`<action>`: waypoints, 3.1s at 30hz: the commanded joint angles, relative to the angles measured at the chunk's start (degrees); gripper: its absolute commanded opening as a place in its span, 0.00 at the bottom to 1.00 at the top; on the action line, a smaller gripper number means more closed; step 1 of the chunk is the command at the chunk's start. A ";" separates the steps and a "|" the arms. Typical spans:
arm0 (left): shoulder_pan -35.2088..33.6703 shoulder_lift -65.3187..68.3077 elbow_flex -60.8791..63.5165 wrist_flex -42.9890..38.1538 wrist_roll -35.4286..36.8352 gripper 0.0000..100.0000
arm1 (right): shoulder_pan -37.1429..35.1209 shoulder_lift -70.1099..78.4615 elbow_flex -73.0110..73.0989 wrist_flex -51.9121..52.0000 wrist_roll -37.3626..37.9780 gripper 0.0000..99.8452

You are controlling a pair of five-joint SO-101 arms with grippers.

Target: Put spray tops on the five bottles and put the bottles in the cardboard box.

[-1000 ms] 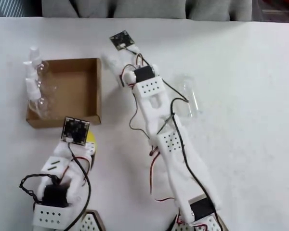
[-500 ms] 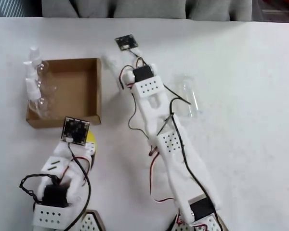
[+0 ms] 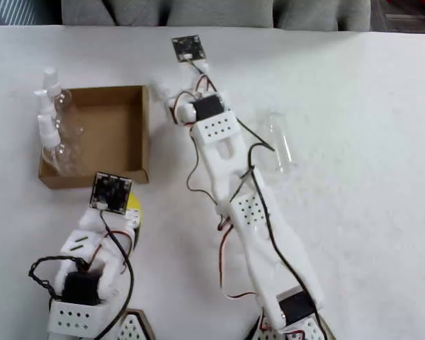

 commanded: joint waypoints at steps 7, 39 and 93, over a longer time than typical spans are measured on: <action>0.22 0.40 0.00 -3.08 2.55 0.06 | 0.92 -8.66 -2.11 17.01 3.43 0.02; 12.70 69.67 -61.01 -9.23 32.97 0.06 | 24.66 -45.76 59.34 20.44 10.99 0.02; 5.23 143.69 -116.13 -14.68 50.11 0.21 | 61.58 -126.90 171.43 -39.69 27.96 0.02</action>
